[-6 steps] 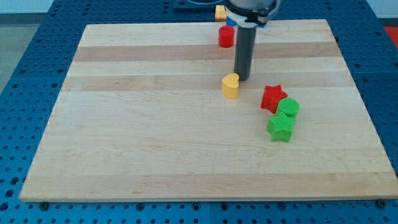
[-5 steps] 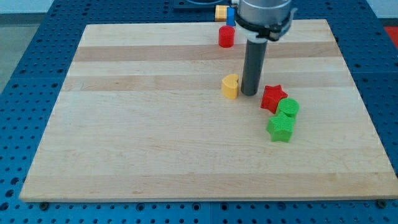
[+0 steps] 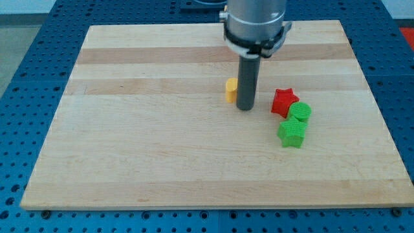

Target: Move the yellow heart towards the red circle

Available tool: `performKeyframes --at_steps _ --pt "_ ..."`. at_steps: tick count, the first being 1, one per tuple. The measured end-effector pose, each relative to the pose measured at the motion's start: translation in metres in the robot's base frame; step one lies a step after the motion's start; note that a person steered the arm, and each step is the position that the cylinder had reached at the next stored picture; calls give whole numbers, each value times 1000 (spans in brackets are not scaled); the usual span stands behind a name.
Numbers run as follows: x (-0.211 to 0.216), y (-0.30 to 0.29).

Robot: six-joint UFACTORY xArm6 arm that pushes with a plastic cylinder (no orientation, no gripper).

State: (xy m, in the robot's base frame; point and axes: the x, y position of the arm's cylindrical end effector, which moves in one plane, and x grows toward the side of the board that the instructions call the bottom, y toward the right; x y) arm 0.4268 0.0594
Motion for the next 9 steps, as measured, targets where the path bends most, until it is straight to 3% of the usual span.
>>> performKeyframes --at_steps 2,5,9 --pt "26 4" --pt "-22 -28" --pt "-17 -32"
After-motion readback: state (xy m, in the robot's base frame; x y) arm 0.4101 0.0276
